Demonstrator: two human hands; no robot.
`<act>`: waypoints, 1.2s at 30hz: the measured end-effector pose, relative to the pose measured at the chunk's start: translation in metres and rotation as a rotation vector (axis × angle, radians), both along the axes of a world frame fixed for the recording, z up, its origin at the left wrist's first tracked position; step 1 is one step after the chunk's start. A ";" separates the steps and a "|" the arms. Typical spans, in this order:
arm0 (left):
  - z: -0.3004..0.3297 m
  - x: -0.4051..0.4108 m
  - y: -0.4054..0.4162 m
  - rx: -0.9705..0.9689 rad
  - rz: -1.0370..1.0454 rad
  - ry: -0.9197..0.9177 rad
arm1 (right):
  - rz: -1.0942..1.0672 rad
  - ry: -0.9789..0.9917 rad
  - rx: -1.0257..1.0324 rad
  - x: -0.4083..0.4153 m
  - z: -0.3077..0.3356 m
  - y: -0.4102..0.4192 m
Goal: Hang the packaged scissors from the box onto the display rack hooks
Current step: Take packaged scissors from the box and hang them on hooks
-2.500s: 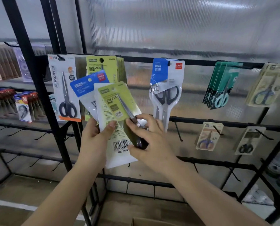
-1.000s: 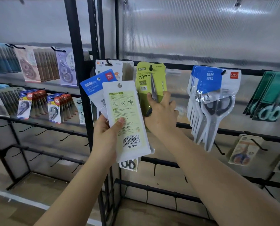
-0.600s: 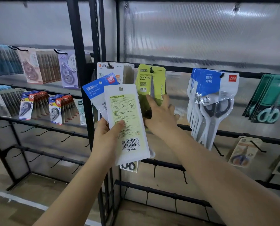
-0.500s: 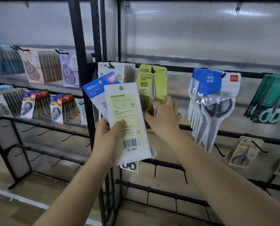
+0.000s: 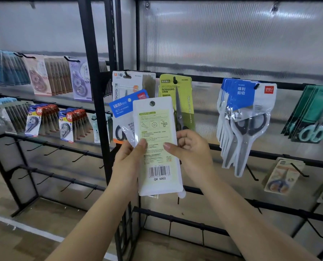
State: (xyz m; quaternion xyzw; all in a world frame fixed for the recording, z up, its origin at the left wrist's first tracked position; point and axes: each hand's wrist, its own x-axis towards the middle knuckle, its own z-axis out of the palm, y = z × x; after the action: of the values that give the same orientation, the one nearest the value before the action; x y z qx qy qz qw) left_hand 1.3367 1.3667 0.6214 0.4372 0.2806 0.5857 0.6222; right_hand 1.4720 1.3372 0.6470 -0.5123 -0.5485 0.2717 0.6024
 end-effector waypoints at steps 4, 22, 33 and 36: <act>-0.004 -0.003 0.004 0.034 -0.033 0.102 | -0.008 0.001 0.196 -0.001 -0.002 -0.014; 0.011 0.002 -0.007 0.292 -0.119 0.273 | -0.221 -0.411 0.366 -0.011 -0.027 -0.008; -0.001 -0.001 -0.001 0.253 -0.107 0.232 | -0.152 -0.739 0.295 -0.012 -0.041 -0.012; -0.002 0.001 0.000 0.223 -0.105 0.160 | -0.259 -0.837 0.337 -0.013 -0.038 -0.011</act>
State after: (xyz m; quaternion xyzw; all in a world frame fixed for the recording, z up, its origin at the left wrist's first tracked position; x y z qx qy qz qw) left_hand 1.3376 1.3663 0.6190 0.5629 0.2391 0.5433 0.5752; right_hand 1.4591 1.3261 0.6089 -0.5371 -0.7122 -0.1289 0.4332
